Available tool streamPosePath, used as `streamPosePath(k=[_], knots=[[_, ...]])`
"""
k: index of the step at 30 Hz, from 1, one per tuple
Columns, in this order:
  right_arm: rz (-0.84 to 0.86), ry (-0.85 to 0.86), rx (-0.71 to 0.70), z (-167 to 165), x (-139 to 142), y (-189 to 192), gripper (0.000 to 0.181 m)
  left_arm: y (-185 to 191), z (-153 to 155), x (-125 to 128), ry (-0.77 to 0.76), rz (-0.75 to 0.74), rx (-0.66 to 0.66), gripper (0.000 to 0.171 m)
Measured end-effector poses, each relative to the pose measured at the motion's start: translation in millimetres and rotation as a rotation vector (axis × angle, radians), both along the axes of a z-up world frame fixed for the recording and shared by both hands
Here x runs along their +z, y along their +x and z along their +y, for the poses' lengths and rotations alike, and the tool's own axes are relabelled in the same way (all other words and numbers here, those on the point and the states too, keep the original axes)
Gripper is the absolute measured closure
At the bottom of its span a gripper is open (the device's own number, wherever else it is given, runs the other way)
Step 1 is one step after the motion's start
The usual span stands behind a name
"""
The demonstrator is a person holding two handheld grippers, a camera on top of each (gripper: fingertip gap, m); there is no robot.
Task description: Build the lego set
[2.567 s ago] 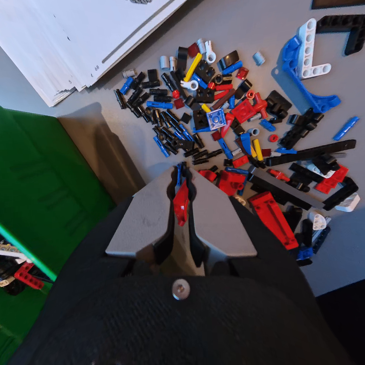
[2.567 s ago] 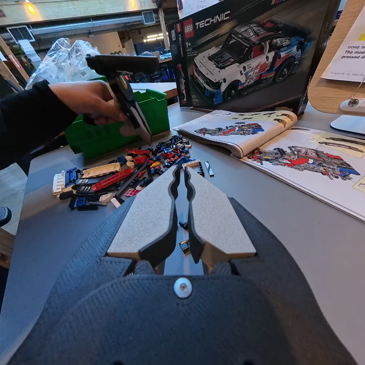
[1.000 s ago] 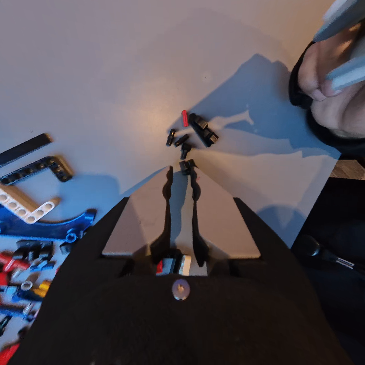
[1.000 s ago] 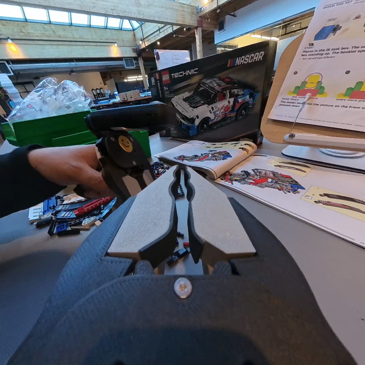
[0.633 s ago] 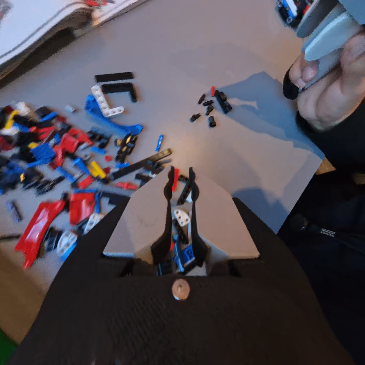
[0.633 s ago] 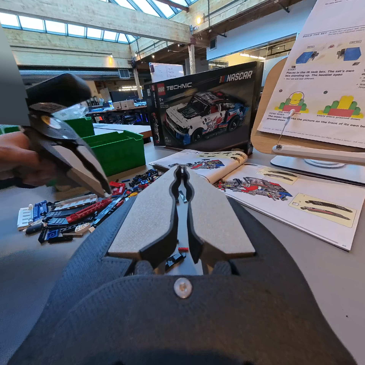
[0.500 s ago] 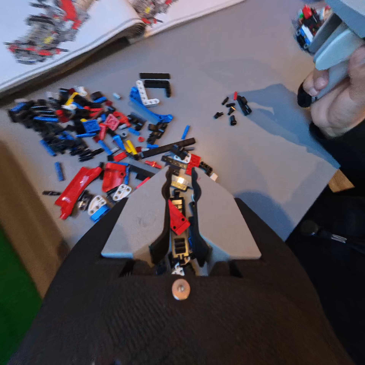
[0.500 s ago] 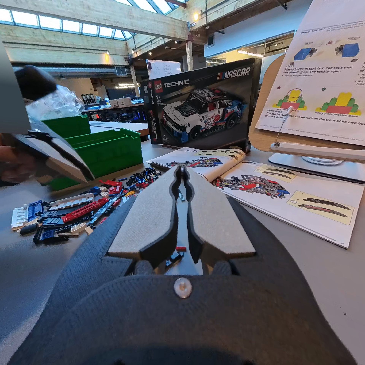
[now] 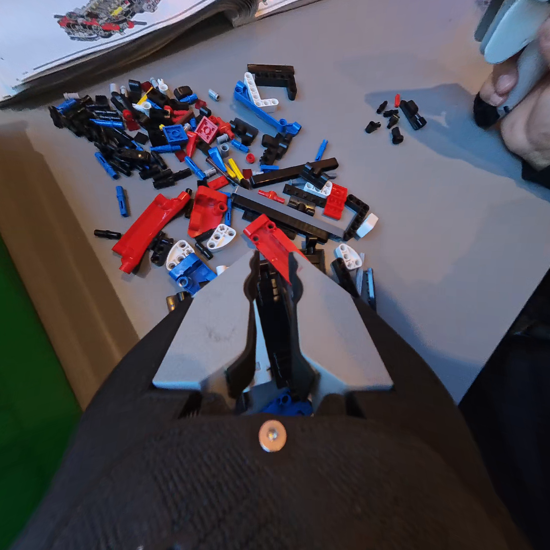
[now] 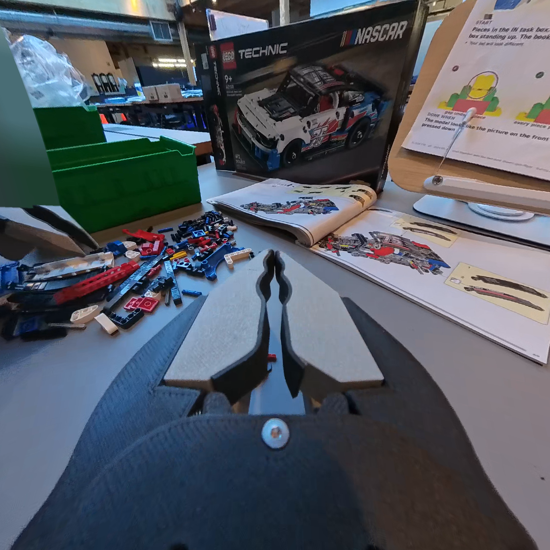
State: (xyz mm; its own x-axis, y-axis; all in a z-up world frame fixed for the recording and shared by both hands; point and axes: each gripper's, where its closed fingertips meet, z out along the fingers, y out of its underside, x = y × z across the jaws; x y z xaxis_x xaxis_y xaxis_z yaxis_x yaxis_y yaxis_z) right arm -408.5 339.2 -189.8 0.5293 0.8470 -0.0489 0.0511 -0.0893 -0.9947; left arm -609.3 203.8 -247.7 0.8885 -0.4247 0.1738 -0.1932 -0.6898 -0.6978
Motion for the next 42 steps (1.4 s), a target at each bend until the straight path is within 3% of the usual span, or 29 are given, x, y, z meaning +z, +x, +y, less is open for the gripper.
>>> streamPosePath(k=[11, 27, 33, 42], knots=[[-0.004, 0.016, -0.006, 0.0, 0.3, 0.1, 0.181, 3.2, 1.2, -5.5, -0.03, -0.032, -0.02, 0.159], [0.043, -0.046, 0.067, -9.1, 1.4, -1.2, 0.181, 25.7, 33.6, 0.5, -0.022, 0.006, -0.021, 0.169], [0.049, -0.065, 0.078, -10.2, 1.5, -0.7, 0.181, 28.0, 56.9, 5.1, -0.018, 0.035, -0.025, 0.153], [0.008, -0.114, 0.113, -13.3, -7.7, -5.8, 0.181, 6.4, 75.0, 4.2, -0.005, 0.118, 0.033, 0.152]])
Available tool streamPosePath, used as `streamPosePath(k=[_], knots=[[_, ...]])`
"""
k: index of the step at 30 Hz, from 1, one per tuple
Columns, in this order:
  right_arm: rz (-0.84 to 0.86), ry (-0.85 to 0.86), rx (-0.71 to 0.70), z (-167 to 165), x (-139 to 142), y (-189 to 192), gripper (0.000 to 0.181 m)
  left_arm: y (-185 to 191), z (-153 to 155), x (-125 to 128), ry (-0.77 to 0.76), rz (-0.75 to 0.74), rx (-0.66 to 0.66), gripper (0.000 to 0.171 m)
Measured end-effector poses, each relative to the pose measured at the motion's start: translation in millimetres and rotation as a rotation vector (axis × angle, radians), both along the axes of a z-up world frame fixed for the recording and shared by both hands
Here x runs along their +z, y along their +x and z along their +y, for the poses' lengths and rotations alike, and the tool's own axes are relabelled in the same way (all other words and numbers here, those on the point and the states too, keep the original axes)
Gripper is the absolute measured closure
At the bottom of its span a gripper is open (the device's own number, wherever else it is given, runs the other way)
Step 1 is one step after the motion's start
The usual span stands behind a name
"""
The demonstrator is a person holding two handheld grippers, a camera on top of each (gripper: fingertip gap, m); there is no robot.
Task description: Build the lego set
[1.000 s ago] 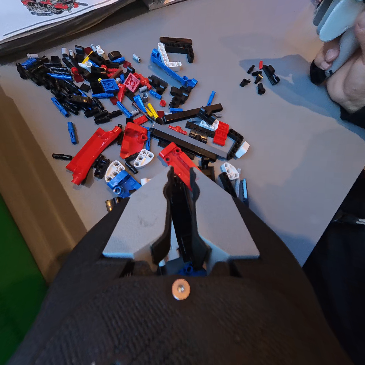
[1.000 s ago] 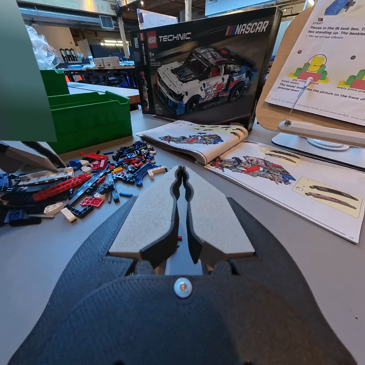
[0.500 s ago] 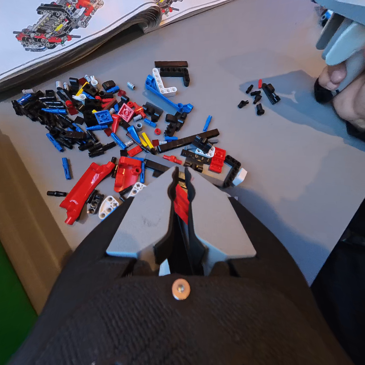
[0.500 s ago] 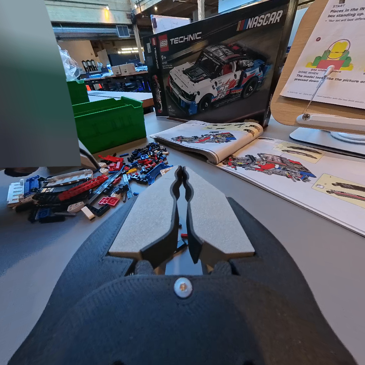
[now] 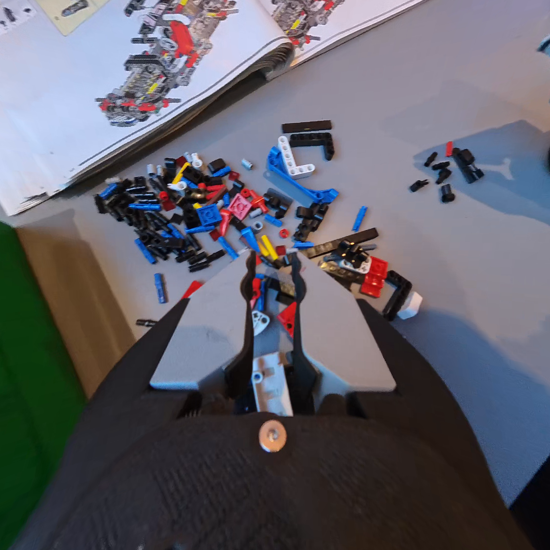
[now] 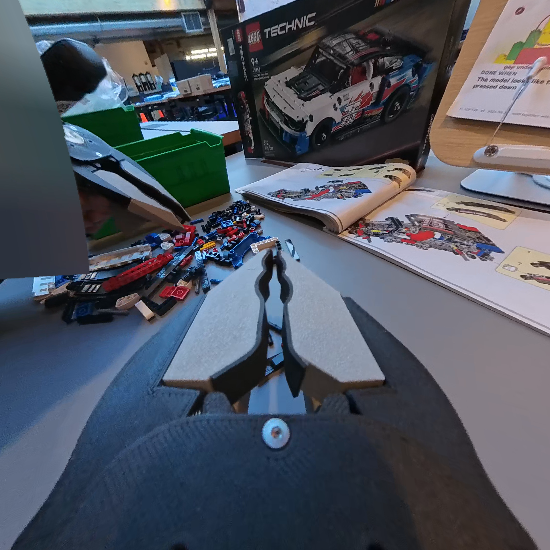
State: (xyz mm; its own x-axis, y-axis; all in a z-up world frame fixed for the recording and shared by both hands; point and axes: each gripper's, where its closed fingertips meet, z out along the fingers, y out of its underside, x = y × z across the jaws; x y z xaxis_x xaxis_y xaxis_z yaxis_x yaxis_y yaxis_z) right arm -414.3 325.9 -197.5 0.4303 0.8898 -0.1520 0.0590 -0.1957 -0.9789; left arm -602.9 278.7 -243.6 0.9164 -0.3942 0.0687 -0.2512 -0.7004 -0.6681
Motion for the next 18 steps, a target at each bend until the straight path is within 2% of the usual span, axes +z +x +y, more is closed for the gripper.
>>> streamPosePath(k=[5, 9, 15, 18], knots=[[-0.041, -0.005, 0.005, -0.6, -5.7, -4.2, 0.175, -23.1, -3.3, 3.9, -0.001, -0.006, 0.054, 0.148], [-0.068, -0.029, -0.021, 4.5, -10.6, -4.6, 0.159, -21.8, -1.1, 7.7, 0.011, -0.006, 0.045, 0.147], [-0.082, -0.056, -0.035, 8.5, -14.1, -4.6, 0.152, -21.0, 10.4, 13.6, 0.019, -0.014, 0.041, 0.144], [-0.098, -0.063, -0.043, 10.0, -16.8, -5.2, 0.151, -23.0, 16.4, 17.5, 0.019, -0.046, 0.067, 0.149]])
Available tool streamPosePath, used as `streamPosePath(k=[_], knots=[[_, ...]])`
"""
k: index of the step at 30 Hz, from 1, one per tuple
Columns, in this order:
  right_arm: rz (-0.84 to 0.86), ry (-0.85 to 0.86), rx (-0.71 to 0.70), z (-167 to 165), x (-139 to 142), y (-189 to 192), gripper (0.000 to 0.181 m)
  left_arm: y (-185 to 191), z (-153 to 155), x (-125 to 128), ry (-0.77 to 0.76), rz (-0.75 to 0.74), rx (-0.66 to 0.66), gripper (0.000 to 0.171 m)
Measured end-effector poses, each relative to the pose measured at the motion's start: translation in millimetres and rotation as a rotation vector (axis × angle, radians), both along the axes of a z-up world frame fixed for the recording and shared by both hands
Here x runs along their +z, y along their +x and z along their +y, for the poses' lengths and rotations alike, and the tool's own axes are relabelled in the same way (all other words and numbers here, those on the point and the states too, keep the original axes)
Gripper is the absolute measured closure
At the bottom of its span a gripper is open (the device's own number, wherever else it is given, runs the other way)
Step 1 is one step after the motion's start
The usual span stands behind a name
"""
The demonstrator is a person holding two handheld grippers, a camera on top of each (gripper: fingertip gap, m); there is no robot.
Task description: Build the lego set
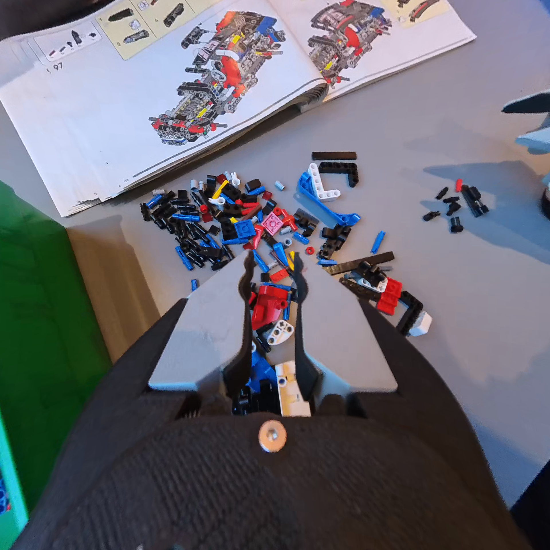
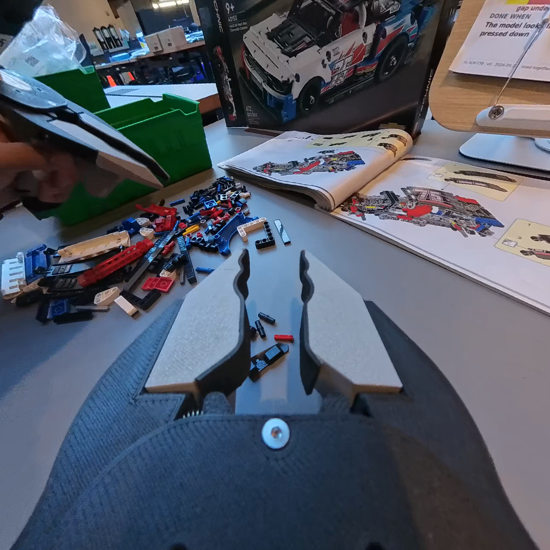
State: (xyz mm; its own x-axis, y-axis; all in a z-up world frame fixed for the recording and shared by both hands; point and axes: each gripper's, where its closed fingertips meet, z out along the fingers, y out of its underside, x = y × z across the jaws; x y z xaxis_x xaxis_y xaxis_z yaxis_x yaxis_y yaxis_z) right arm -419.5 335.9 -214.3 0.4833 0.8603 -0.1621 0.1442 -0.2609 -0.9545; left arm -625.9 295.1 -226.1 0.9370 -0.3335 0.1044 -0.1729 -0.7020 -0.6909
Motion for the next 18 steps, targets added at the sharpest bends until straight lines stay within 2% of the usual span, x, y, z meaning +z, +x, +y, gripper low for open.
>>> streamPosePath(k=[10, 15, 18], knots=[[-0.019, -0.02, -0.006, 2.3, -4.0, -1.1, 0.148, -14.6, 1.6, 0.3, 0.006, -0.006, 0.059, 0.146], [-0.019, -0.02, -0.005, 2.2, -4.2, -1.3, 0.148, -7.4, 5.0, -5.6, -0.024, -0.068, 0.055, 0.139], [-0.016, -0.015, -0.005, 1.8, -3.4, -1.1, 0.149, -9.5, 7.7, -9.7, -0.027, -0.036, 0.058, 0.139]])
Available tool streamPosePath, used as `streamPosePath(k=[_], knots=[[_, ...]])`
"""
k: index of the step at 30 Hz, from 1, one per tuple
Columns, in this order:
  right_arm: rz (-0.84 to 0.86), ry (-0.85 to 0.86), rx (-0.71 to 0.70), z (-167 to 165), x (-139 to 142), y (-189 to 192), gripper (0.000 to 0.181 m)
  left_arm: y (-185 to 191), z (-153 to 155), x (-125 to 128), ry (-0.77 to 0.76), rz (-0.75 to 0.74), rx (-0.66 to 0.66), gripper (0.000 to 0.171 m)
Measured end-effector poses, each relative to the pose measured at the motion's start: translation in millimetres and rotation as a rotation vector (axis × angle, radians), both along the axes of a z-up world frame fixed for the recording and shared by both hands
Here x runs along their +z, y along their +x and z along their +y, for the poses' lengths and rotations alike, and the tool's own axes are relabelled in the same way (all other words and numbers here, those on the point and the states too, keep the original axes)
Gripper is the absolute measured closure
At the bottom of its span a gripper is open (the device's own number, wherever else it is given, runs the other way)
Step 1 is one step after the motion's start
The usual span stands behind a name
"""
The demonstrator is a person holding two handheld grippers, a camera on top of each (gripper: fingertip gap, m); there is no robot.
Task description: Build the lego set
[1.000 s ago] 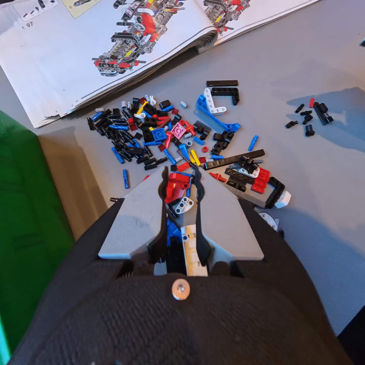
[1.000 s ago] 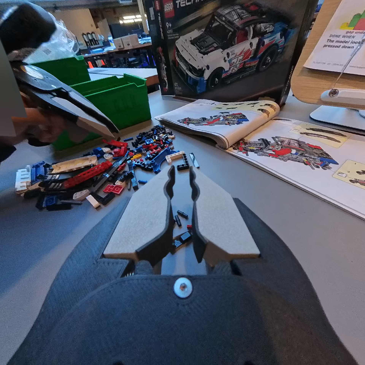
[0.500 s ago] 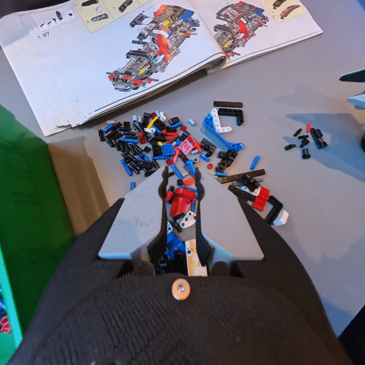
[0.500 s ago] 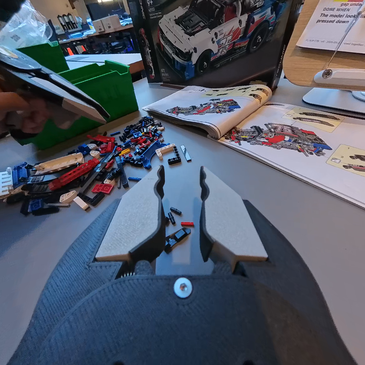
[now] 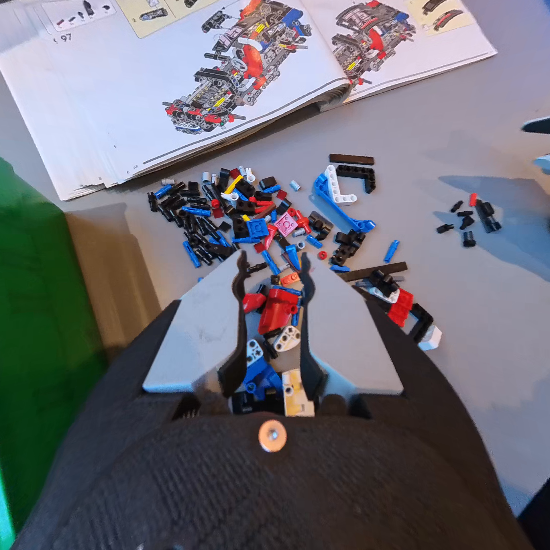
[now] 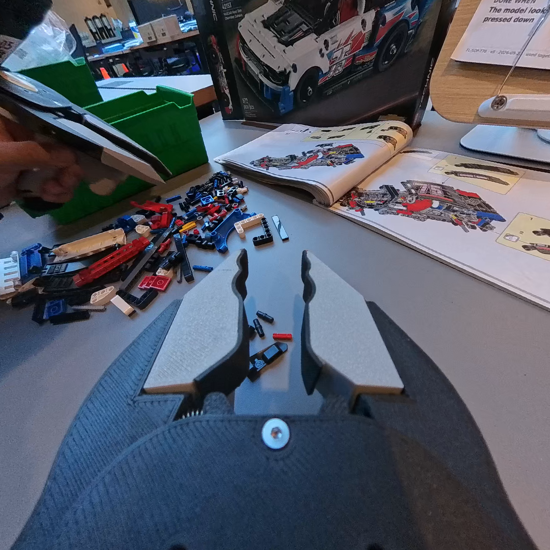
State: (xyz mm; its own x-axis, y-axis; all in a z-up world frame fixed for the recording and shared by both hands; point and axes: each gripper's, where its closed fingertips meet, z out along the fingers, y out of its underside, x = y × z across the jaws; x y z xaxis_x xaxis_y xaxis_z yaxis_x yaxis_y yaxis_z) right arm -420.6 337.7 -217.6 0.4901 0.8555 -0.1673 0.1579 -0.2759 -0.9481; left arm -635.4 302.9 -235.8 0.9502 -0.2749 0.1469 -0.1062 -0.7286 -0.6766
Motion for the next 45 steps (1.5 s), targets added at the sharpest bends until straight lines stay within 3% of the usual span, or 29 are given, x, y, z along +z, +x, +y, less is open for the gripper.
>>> streamPosePath(k=[14, 23, 25, 31, 35, 41, 45], knots=[[0.013, 0.026, 0.01, -3.4, 3.4, 0.4, 0.15, -20.8, 28.5, -1.6, -0.087, 0.058, 0.018, 0.129], [0.019, 0.044, 0.02, -8.0, 5.6, 1.6, 0.153, -14.9, 31.8, -49.4, -0.24, 0.14, -0.052, 0.133], [0.02, 0.046, 0.024, -8.6, 5.8, 1.4, 0.154, -5.6, 31.3, -46.5, -0.22, 0.128, -0.101, 0.145], [0.033, 0.028, 0.026, -7.7, 6.1, 2.1, 0.156, -7.9, 26.1, -32.9, -0.18, 0.129, -0.107, 0.141], [0.046, 0.004, 0.029, -6.3, 5.7, 2.7, 0.159, -21.1, 30.0, -24.2, -0.144, 0.187, -0.103, 0.147], [0.065, 0.016, 0.032, -5.5, 9.0, 1.9, 0.165, -21.5, 54.7, 6.4, -0.038, 0.131, -0.051, 0.157], [0.045, 0.049, 0.021, -4.4, 8.9, 0.3, 0.166, -24.8, 74.4, 30.4, 0.014, 0.112, -0.005, 0.154]])
